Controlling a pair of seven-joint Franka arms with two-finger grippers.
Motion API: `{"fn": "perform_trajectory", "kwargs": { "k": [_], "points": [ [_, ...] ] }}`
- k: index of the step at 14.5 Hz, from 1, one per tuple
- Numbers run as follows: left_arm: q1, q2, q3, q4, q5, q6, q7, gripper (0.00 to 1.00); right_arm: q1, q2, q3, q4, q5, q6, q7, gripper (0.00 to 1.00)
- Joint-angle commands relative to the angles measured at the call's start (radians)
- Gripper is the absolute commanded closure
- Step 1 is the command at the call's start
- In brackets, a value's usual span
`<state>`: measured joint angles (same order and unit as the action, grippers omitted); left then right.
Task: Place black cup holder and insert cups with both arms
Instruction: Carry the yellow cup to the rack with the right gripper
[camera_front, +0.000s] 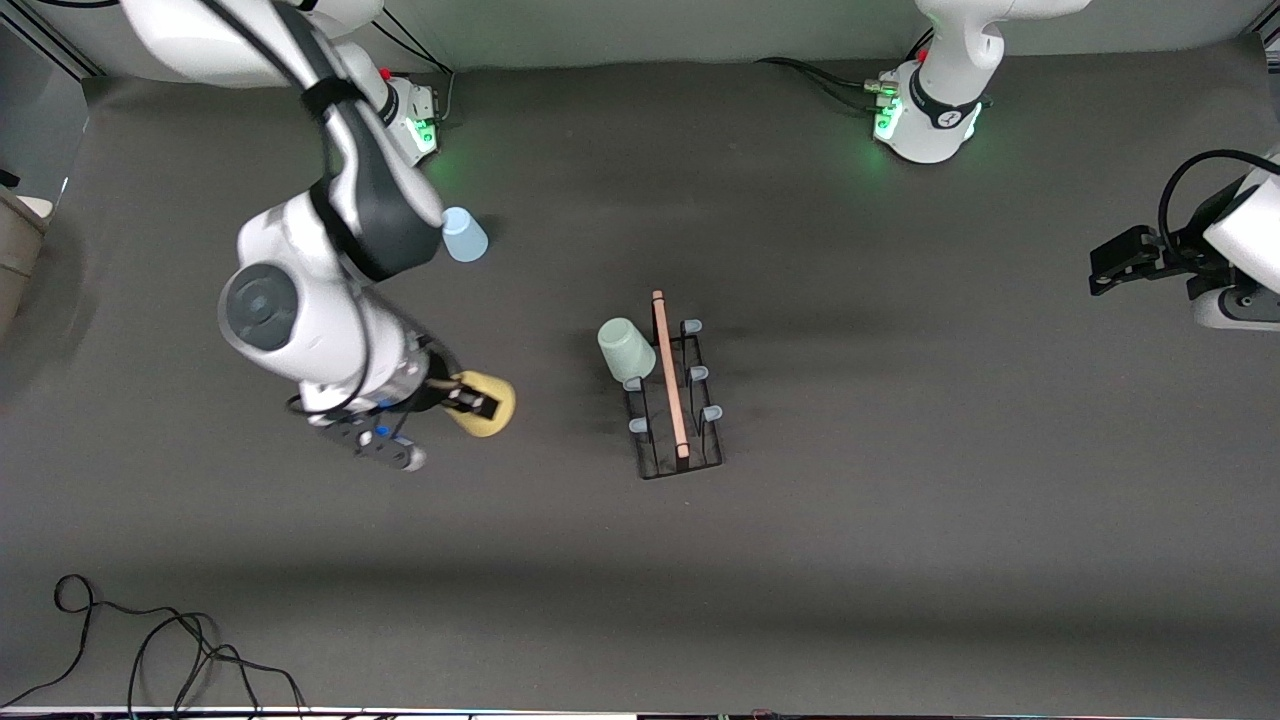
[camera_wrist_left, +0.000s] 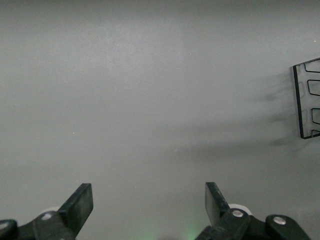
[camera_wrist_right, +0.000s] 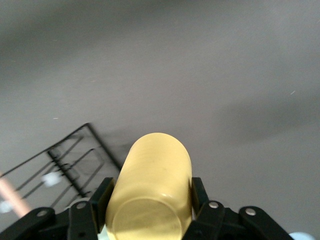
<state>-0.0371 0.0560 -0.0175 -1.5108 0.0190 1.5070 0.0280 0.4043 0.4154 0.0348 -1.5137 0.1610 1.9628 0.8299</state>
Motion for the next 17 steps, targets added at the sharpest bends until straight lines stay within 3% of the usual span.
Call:
{"fn": "perform_trajectory", "kwargs": {
  "k": [1,5,8,17],
  "points": [
    [-0.020,-0.005,0.019,-0.005,-0.002,0.019,0.004,0.00,0.069,0.084,-0.009,0.133,0.002,-0.010,0.145,1.00],
    [-0.018,-0.007,0.019,0.001,0.006,0.035,0.004,0.00,0.139,0.167,-0.012,0.220,-0.072,-0.002,0.316,1.00],
    [-0.017,-0.002,0.019,-0.005,-0.004,0.055,0.003,0.00,0.179,0.236,-0.015,0.288,-0.078,0.048,0.411,1.00],
    [-0.024,0.002,0.021,-0.006,0.006,0.064,-0.010,0.00,0.218,0.324,-0.018,0.299,-0.132,0.189,0.483,1.00]
  ]
}}
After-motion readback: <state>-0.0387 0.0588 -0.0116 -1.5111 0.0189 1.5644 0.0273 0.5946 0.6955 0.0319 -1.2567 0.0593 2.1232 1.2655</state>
